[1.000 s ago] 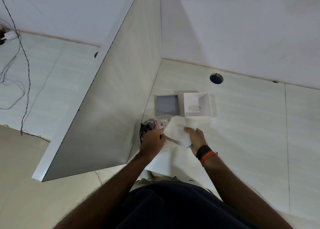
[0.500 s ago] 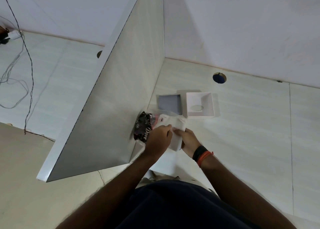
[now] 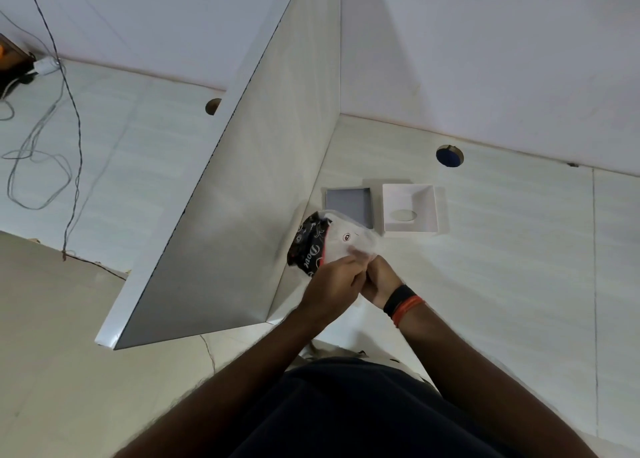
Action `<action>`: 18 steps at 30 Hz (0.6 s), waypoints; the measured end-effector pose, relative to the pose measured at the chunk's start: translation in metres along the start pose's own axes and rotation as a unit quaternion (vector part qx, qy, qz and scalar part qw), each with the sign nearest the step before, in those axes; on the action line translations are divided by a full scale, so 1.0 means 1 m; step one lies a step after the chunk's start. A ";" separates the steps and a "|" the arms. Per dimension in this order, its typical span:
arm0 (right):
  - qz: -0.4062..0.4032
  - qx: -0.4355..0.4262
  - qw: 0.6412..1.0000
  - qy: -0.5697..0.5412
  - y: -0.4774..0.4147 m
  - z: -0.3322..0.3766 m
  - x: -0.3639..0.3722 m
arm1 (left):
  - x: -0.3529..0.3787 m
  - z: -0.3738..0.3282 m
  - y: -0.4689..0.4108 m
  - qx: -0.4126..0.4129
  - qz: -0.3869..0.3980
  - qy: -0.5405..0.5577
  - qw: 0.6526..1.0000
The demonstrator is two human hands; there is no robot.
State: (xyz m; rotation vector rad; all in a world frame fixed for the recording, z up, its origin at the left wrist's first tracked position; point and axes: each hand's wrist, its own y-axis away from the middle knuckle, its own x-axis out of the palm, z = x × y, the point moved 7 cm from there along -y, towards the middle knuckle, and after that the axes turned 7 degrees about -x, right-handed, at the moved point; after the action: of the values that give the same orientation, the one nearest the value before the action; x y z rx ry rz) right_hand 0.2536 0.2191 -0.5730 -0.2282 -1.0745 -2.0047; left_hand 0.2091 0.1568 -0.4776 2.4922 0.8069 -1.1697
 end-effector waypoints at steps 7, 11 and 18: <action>-0.025 0.000 0.998 0.059 0.008 0.000 -0.006 | 0.000 -0.018 0.003 0.069 0.006 -0.001 0.998; -0.027 -0.012 0.997 0.078 0.009 0.002 -0.014 | 0.008 -0.031 0.005 0.106 0.033 -0.002 0.994; -0.009 0.010 1.000 -0.020 0.025 0.010 -0.021 | -0.013 -0.017 -0.013 0.008 -0.020 0.081 0.997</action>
State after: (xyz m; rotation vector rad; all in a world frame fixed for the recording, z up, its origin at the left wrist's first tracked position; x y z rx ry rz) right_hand 0.2834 0.2317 -0.5616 -0.2509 -1.1255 -2.0116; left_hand 0.2050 0.1699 -0.4570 2.6213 0.8950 -1.0001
